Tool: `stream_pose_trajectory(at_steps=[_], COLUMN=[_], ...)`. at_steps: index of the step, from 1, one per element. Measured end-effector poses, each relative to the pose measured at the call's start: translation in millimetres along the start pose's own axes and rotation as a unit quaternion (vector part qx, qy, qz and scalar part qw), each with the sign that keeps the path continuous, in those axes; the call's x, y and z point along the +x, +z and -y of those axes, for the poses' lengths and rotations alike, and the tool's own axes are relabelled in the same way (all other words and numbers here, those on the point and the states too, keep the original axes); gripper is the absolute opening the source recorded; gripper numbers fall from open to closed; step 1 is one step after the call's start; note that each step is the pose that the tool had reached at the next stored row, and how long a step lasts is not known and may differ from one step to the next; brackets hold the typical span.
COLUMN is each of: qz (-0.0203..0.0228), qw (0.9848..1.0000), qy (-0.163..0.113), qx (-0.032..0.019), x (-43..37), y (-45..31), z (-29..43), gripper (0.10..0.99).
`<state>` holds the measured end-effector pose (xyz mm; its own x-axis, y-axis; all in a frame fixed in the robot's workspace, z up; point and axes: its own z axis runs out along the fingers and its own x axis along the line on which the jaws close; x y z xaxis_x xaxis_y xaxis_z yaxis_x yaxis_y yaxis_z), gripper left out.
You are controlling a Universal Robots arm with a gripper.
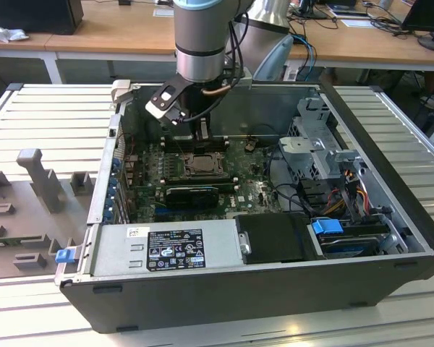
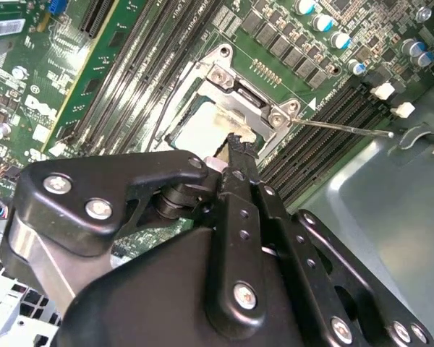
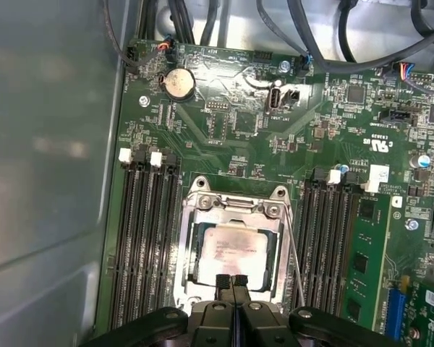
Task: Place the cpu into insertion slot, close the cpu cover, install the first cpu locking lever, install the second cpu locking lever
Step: 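Install the first cpu locking lever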
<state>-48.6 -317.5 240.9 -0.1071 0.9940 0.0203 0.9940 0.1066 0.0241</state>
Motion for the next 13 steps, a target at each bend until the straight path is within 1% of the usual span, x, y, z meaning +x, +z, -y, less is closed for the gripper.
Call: stream_pose_trajectory(at_steps=[1, 2, 7, 9, 13], qz=[0.0000, 0.0000, 0.0000, 0.0000, 0.0000], qw=[1.0000, 1.0000, 1.0000, 1.0000, 1.0000], qy=[0.000, 0.000, 0.000, 0.000, 0.000], qx=[0.0000, 0.0000, 0.0000, 0.0000, 0.0000], x=[0.1, 0.1, 0.3, 0.4, 0.5], y=[-4.5, -6.8, -14.5, -20.0, -25.1], z=[-0.1, -0.2, -0.3, -0.4, -0.5], gripper=[0.106, 0.106, 0.106, 0.106, 0.106])
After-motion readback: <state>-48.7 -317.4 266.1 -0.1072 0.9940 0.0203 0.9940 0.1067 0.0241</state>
